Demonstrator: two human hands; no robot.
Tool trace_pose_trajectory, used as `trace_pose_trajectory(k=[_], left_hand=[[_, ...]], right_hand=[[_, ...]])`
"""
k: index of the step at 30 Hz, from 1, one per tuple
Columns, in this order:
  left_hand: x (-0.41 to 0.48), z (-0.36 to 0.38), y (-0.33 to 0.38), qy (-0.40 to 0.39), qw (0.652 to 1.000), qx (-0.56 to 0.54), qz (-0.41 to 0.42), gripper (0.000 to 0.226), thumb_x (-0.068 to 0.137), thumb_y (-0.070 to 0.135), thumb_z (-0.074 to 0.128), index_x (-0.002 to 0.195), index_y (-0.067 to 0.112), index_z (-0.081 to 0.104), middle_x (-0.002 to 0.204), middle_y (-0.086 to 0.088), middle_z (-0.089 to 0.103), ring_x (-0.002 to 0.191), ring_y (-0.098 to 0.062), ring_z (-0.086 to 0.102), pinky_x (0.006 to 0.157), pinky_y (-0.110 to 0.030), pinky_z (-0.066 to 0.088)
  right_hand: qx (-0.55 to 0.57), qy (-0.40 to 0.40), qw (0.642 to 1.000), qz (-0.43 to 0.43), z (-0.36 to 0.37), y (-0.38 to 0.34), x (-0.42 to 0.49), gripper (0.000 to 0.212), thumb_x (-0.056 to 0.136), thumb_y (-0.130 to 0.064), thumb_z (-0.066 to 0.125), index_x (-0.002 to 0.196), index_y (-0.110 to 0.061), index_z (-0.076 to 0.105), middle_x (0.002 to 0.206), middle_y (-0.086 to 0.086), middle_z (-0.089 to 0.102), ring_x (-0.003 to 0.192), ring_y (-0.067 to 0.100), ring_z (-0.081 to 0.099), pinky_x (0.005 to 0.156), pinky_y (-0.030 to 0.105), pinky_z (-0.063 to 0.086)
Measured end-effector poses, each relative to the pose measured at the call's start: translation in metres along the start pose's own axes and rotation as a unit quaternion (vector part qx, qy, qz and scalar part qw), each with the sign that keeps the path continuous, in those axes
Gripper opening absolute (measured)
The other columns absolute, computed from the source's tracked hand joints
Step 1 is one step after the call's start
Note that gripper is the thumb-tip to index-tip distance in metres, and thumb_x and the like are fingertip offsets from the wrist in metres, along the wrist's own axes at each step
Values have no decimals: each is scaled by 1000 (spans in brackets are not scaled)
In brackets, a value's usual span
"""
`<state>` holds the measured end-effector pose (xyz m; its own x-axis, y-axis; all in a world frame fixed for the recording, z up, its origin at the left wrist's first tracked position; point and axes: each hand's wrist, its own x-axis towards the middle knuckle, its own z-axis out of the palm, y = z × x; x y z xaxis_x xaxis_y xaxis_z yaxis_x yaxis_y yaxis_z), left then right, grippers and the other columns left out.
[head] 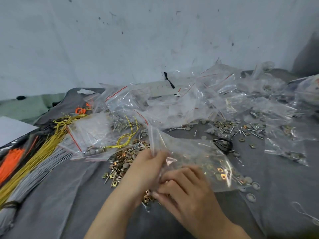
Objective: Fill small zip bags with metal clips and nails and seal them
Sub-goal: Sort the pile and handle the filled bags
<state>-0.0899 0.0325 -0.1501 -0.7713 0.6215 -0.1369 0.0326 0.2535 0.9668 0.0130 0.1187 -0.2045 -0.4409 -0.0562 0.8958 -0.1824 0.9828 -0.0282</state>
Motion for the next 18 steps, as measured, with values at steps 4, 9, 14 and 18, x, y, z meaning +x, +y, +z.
trace_pose_trajectory(k=[4,9,14,18], left_hand=[[21,-2,4,91,967,209,118,29,100,23,49,75,18,64,52,9,49,47,-3,44,52,-24,36],[56,-13,57,77,973,156,149,25,104,20,41,89,19,62,59,0,64,34,-11,53,37,-19,39],[83,-74,134,154,973,70,157,20,101,15,42,91,15,59,61,3,71,38,-13,58,37,-17,43],[86,-150,126,281,957,-2,72,13,97,13,49,96,10,62,63,-7,68,44,-18,59,50,-25,51]], right_hand=[[3,3,1000,12,-3,9,4,24,100,-33,60,85,-22,76,97,-8,71,81,16,66,81,36,52],[24,23,993,111,-7,27,18,30,107,-31,41,106,-17,67,107,-1,64,94,20,59,90,34,42],[17,-5,963,269,-3,46,30,27,104,-36,37,119,-23,55,115,-6,53,104,13,50,93,28,35],[34,-113,908,401,5,56,35,32,101,-36,38,127,-26,53,124,-7,53,115,15,48,102,38,38]])
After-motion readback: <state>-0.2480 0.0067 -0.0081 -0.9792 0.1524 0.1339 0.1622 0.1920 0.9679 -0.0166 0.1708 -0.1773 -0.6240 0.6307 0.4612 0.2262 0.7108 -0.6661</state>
